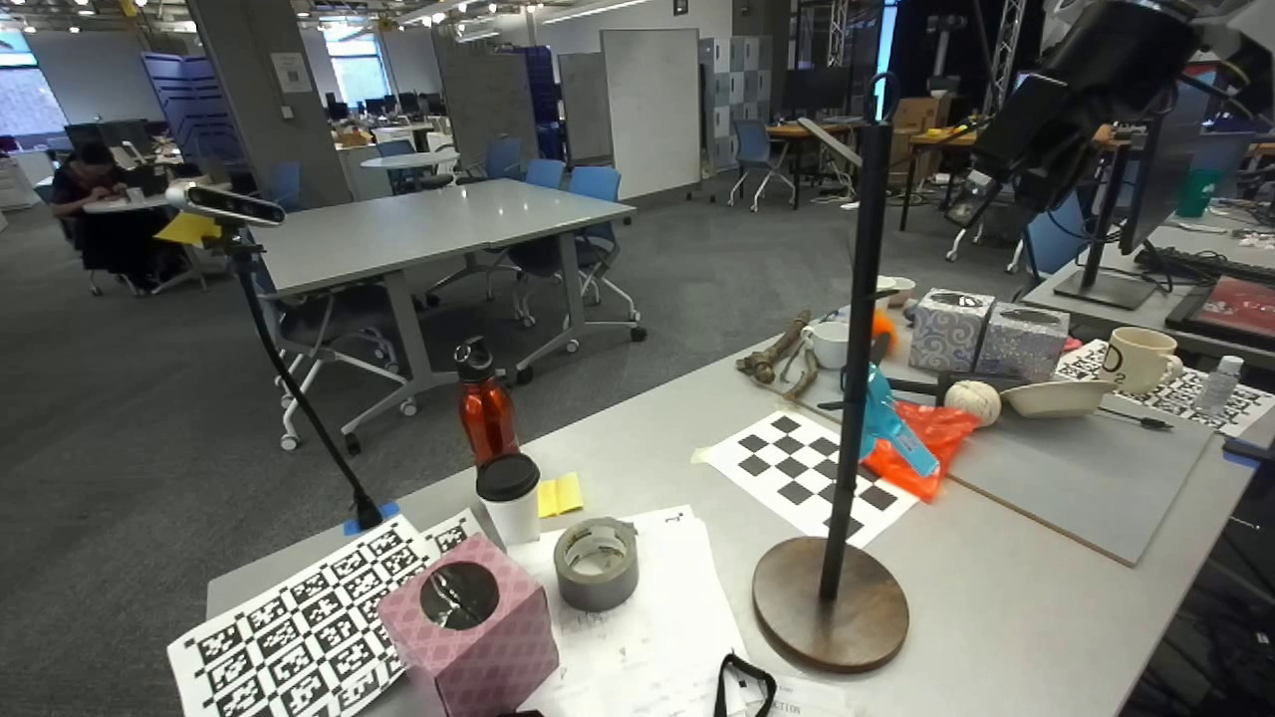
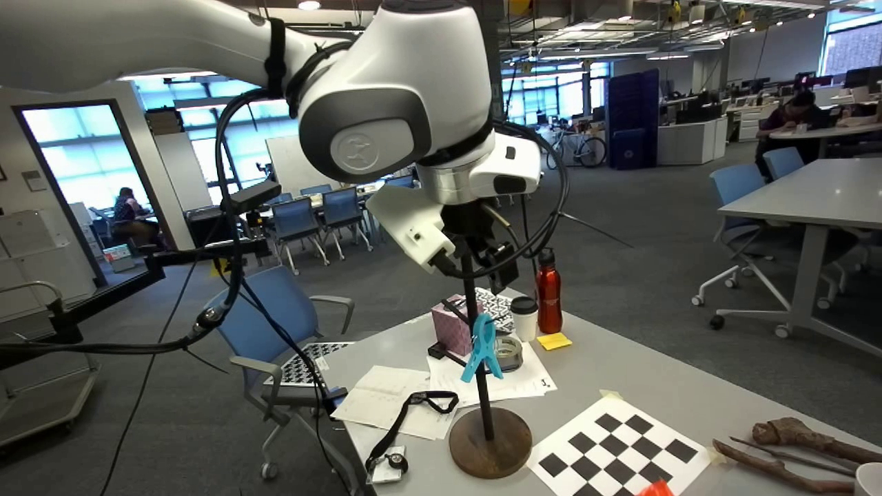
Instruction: Take the peg from the table and hang it on the black stand
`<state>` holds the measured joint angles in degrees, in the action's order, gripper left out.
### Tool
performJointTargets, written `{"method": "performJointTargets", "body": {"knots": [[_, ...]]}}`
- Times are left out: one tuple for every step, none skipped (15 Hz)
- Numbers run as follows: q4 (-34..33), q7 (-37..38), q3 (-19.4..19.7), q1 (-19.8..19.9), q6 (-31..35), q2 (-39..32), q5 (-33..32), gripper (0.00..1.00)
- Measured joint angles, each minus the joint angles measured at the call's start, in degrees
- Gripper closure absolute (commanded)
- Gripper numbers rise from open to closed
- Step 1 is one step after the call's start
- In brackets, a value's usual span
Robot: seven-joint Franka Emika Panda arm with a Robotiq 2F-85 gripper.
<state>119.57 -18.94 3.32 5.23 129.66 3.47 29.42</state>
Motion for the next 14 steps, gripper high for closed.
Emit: {"method": "performJointTargets", "body": {"knots": [[0.54,0.51,0.0,-0.15,0.15,0.49,-0.19,0.0],[1.06,1.1,0.0,-0.27,0.23,0.94,-0.31,0.0],[1.58,1.58,0.0,-0.37,0.24,1.44,-0.35,0.0],[2.16,2.06,0.0,-0.47,0.24,1.94,-0.37,0.0],[2.73,2.46,0.0,-0.55,0.25,2.42,-0.41,0.0],[3.3,2.78,0.0,-0.61,0.27,2.93,-0.49,0.0],[3.84,3.11,0.0,-0.67,0.32,3.37,-0.58,0.0],[4.31,3.41,0.0,-0.75,0.34,3.78,-0.72,0.0],[4.76,3.65,0.0,-0.84,0.36,4.2,-0.9,0.0],[5.2,3.85,0.0,-0.95,0.36,4.58,-1.07,0.0],[5.63,4.07,0.0,-1.04,0.36,4.97,-1.26,0.0],[6.03,4.37,0.0,-1.11,0.37,5.33,-1.52,0.0],[6.46,4.64,0.0,-1.15,0.37,5.71,-1.83,0.0],[6.87,4.76,0.0,-1.16,0.37,6.06,-2.04,0.0]]}}
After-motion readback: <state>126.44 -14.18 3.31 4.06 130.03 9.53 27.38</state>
